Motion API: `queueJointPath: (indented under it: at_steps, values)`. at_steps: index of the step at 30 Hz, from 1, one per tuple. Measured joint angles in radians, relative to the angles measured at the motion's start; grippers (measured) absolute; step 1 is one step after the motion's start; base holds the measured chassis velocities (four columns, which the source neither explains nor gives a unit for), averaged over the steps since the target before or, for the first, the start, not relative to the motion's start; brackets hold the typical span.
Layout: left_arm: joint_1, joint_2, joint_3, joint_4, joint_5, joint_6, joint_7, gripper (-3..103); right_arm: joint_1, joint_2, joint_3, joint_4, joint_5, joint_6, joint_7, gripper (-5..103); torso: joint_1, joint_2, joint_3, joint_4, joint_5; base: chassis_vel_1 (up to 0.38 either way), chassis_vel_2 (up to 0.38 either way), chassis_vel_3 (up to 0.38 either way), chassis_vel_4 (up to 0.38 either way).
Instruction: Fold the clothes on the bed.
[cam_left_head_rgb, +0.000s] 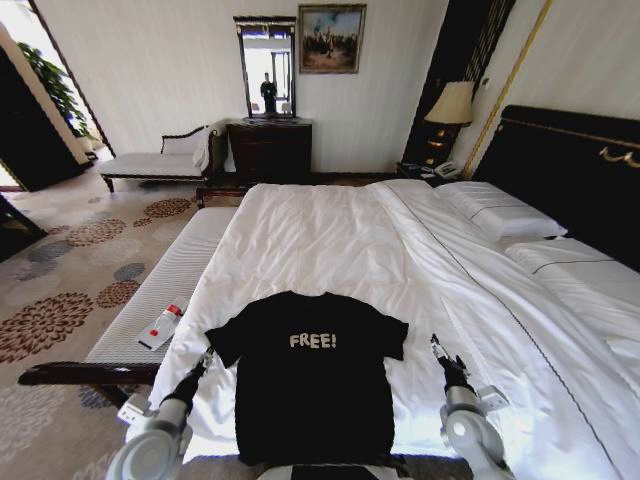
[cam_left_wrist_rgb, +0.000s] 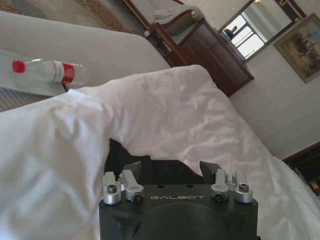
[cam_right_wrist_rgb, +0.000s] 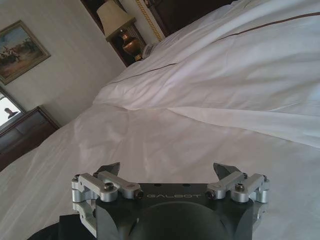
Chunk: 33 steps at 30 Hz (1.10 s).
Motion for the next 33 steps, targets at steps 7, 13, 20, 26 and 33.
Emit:
queueJointPath:
  at_steps: [7, 13, 20, 26, 33]
  values:
    - [-0.029, -0.038, 0.0, -0.066, 0.048, 0.031, -0.011, 97, -0.026, -0.027, 0.006, 0.037, 0.088, -0.009, -0.075, 100, 0.0, 0.0, 0.0, -0.0004, -0.0003, 0.0, 0.0, 0.0, 0.0]
    - [0.003, -0.069, -0.026, -0.108, 0.13, 0.057, -0.009, 100, 0.088, -0.079, -0.028, 0.048, 0.283, -0.104, 0.023, 100, 0.0, 0.0, 0.0, 0.0004, 0.0, 0.0, 0.0, 0.0, 0.0]
    - [0.008, -0.121, -0.117, -0.118, 0.175, 0.076, 0.067, 100, 0.184, -0.091, -0.076, -0.022, 0.271, -0.155, 0.004, 100, 0.0, 0.0, 0.0, 0.0003, -0.0001, 0.0, 0.0, 0.0, 0.0]
    - [-0.043, -0.094, -0.131, -0.125, 0.13, 0.094, 0.058, 100, 0.203, -0.081, -0.077, -0.069, 0.234, -0.2, 0.001, 100, 0.0, 0.0, 0.0, 0.0, 0.0, 0.0, 0.0, 0.0, 0.0]
    - [-0.066, -0.085, -0.118, -0.105, 0.12, 0.104, 0.035, 100, 0.269, -0.098, -0.094, -0.18, 0.236, -0.205, -0.097, 100, 0.0, 0.0, 0.0, 0.0001, -0.0001, 0.0, 0.0, 0.0, 0.0]
